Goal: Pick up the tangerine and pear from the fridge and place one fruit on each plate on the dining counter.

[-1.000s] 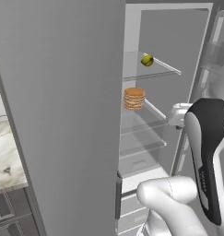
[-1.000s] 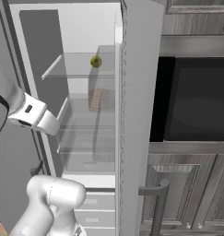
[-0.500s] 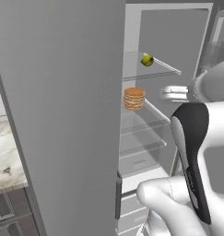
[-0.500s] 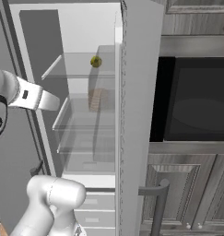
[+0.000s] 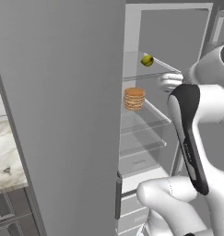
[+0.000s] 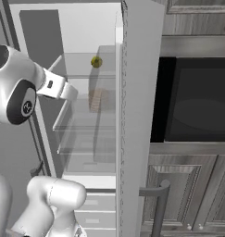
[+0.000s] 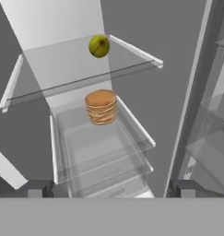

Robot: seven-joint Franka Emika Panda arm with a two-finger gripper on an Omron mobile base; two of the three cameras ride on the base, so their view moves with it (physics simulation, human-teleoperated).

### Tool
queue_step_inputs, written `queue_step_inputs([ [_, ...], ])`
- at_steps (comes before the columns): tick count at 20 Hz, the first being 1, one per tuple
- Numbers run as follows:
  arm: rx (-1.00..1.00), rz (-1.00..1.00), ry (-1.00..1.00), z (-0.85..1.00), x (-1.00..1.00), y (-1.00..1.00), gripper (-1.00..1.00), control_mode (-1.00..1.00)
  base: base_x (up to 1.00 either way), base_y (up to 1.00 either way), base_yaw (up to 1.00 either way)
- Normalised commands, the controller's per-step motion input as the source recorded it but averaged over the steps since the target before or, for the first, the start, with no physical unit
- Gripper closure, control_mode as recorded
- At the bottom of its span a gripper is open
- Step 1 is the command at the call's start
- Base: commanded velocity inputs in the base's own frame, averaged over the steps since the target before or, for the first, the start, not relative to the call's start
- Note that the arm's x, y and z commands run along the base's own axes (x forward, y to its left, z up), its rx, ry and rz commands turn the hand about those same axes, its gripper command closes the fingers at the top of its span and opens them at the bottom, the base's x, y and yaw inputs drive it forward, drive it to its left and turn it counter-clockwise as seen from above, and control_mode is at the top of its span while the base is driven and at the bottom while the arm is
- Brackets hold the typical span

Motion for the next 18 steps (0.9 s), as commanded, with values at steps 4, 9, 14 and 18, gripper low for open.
queue_step_inputs([
  [4, 0.01, 0.00, 0.10, 0.13, 0.56, -0.16, -1.00, -1.00, 0.00, 0.00, 0.00],
  [9, -0.02, 0.00, 0.00, 0.03, 0.41, 0.00, -1.00, -1.00, 0.00, 0.00, 0.00],
  [14, 0.00, 0.00, 0.00, 0.00, 0.42, 0.00, -1.00, -1.00, 0.00, 0.00, 0.00],
  [18, 0.00, 0.00, 0.00, 0.00, 0.47, 0.09, -1.00, -1.00, 0.00, 0.00, 0.00],
])
